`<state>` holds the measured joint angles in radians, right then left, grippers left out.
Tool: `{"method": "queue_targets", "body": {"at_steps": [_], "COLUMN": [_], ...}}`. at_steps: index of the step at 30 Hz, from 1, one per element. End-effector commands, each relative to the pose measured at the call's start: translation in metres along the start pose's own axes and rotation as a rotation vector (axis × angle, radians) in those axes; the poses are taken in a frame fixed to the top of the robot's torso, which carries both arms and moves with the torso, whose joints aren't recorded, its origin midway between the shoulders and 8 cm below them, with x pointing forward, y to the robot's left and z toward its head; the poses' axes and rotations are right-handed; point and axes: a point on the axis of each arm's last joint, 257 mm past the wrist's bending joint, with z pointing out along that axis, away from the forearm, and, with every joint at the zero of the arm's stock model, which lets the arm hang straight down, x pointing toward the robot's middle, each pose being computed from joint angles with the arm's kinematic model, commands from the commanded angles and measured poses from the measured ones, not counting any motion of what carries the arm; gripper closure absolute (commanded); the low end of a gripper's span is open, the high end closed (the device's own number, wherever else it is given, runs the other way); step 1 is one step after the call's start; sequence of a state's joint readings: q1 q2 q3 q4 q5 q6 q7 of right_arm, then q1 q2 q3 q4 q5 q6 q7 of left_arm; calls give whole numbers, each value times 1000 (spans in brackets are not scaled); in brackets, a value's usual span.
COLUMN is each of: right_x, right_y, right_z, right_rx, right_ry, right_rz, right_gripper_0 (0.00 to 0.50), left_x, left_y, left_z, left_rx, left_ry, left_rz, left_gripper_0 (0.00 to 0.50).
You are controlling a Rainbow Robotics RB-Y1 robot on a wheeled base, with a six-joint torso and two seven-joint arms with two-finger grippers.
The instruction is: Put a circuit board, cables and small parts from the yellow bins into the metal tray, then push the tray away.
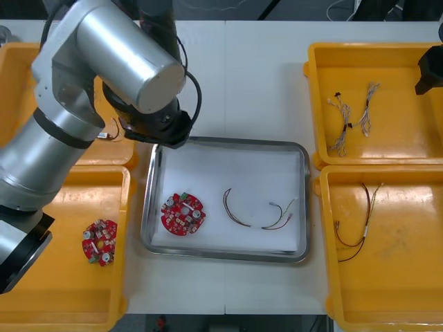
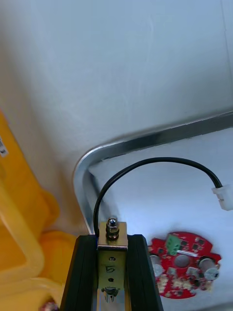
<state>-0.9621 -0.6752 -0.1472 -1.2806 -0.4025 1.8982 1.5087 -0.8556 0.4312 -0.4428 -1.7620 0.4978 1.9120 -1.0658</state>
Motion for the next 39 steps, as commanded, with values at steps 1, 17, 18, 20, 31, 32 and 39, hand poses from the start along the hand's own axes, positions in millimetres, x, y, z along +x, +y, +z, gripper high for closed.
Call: {"method": "queue_targets", "body": {"at_steps": [1,17,18,20,31,32,39], "right_x": [-44,-81,-82,-84,-87,-87,-82], "right_y": [17,58,57,57,68,69,72], "right_z": [-23,22,25,31,70,74,95], "right_rx": [-54,-132,-132,-132,-149,-150,-142], "right_ry": [-104,-197,-198,-198,-206,-207,-205], "right_rz": [84,247,253,260,289,291,294], "right_gripper_0": [0,0,0,0,0,0,0], "left_x": [20,32,31,30,28,29,26], "left_y": [-26,-29,-31,-33,-39,-39,-44], "left_z": [8,61,63,67,76,76,73], "left_rx": [17,-22,-19,-20,-10,-9,5], "left_ry": [30,24,21,14,4,5,-6], "left_rz": [38,4,3,3,-21,-23,-40], "left_gripper_0": [500,500,499,499,337,204,0]}}
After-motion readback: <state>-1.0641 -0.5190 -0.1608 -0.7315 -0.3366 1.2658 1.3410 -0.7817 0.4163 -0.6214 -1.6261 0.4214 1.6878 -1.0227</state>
